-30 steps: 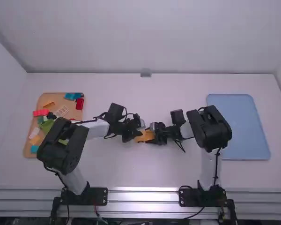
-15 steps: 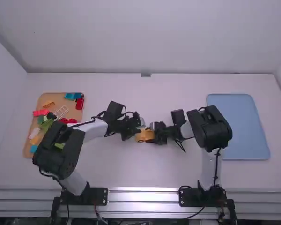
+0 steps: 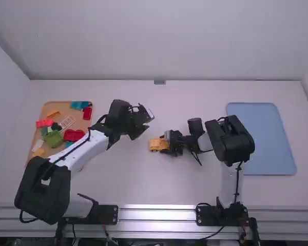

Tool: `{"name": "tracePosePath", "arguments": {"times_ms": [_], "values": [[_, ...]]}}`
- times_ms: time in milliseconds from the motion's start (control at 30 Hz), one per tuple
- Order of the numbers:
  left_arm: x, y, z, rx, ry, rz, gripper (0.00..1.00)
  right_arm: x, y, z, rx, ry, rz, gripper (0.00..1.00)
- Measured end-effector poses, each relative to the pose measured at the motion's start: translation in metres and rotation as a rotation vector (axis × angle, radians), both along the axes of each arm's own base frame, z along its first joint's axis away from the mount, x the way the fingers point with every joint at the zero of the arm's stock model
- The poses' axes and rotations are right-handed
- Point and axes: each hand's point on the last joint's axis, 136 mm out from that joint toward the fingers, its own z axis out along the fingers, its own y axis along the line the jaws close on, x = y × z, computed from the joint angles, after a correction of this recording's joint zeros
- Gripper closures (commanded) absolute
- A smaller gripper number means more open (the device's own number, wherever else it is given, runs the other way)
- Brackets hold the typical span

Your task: Assemble lego blocks to make yellow taxi

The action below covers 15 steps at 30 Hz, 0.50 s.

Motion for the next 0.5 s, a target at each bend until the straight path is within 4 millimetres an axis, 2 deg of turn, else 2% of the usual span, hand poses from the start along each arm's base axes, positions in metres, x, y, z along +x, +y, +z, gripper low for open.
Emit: {"name": "tracePosePath", "arguments": {"times_ms": [33,67,100,133,300,467,500], "values": [[0.000,0.001,0.000,-0.003,0.006,0.012,0.01,0.000,0.000,0.000,0.000,-0.002,-0.001,0.16],[0.002,0.002,0.000,-0.006,0.007,0.024,0.01,0.001,-0.001,0.000,0.001,-0.001,-0.003,0.10],[0.002,0.002,0.000,-0.008,0.008,0.027,0.01,0.001,-0.001,0.000,0.001,-0.001,-0.004,0.08],[0.003,0.002,0.001,-0.015,0.010,0.038,0.01,0.002,-0.002,0.000,0.001,0.001,-0.008,0.01],[0.007,0.004,0.004,-0.039,0.013,0.085,0.01,0.007,-0.009,0.003,0.019,0.072,-0.054,0.01],[0.018,0.023,0.014,-0.071,0.009,0.223,0.01,0.010,-0.023,0.009,0.013,0.189,-0.124,0.01],[0.022,0.034,0.024,-0.091,-0.005,0.290,0.01,0.010,-0.028,0.018,0.007,0.224,-0.146,0.01]]}}
